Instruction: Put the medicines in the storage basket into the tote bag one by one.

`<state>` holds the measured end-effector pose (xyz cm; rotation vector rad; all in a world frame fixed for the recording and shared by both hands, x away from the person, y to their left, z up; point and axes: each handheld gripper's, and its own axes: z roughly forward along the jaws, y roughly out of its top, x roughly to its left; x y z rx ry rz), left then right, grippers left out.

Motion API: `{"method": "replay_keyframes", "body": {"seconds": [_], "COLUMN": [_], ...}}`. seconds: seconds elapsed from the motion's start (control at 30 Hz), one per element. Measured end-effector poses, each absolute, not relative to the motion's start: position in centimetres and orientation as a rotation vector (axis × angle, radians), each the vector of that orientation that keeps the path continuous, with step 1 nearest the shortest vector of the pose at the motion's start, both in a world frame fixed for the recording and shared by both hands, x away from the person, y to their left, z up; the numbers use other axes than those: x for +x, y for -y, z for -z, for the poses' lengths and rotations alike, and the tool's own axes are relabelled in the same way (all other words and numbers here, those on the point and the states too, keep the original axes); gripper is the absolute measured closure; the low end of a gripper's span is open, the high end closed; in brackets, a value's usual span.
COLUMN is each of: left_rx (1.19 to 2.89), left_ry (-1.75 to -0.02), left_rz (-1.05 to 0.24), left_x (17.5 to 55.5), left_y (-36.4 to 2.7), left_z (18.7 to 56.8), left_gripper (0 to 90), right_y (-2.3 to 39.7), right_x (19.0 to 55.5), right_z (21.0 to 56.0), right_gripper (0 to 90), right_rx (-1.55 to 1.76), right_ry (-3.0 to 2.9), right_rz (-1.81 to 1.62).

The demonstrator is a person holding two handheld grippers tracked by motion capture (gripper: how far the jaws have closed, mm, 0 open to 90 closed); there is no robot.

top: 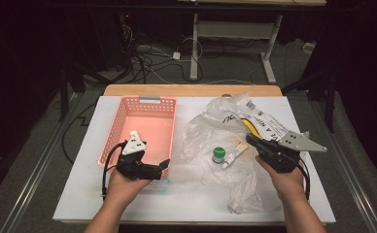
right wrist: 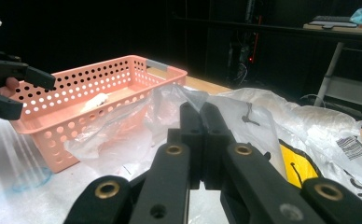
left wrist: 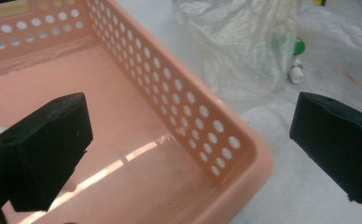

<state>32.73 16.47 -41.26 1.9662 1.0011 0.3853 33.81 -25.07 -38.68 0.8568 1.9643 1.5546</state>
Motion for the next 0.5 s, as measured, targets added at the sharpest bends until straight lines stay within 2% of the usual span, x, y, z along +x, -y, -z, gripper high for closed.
{"method": "replay_keyframes", "body": {"seconds": [0.33, 0.5], "left_rx": [1.926, 1.915], "left_ry": [-1.100, -1.154], "left_rz": [-0.405, -0.393], "left_x": [33.8, 35.3], "left_y": [-19.2, -20.6], "left_z": [41.1, 40.4], "left_gripper": [0.2, 6.7], "right_y": [25.3, 25.1], "right_x": [33.8, 33.8], "right_z": [38.6, 38.7], "right_gripper": [90.0, 90.0], "right_rx": [0.858, 0.862], "right_ry": [-1.958, -1.962], "right_rz": [-1.556, -1.555]}}
